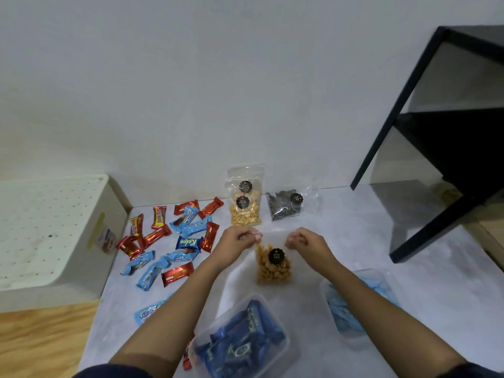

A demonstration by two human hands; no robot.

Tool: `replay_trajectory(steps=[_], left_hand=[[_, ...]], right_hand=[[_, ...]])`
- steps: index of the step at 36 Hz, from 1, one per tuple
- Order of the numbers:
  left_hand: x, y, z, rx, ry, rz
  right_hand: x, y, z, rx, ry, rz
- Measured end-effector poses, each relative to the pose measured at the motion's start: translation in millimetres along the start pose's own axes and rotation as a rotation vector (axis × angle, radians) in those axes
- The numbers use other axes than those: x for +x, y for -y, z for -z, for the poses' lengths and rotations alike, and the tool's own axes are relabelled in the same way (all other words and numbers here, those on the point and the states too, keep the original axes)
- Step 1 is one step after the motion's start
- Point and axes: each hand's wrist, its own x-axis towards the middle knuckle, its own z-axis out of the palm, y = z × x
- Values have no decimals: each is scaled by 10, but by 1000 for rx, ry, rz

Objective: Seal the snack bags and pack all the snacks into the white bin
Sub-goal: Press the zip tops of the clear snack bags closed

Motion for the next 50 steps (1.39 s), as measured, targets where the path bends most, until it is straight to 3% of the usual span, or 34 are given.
replay_trajectory(steps=[5,11,18,23,28,50], left_hand=[[-18,-71,-30,-92,-70,-46],[-62,-60,-37,-74,-144,-106],[-101,-58,-43,-42,-141,-123],[-134,-44,-59,-13,-139,-136],[-177,24,-61,5,-157,-137],[-209,8,-103,62,-199,-146]], right_hand=[[-22,129,144,-13,-64,86],[-74,133,252,-223,31,180],[-127,190,263,-287,46,253],[-114,186,248,-127,-51,165],[-130,206,210,-18,1,95],[-107,279,124,-122,62,58]])
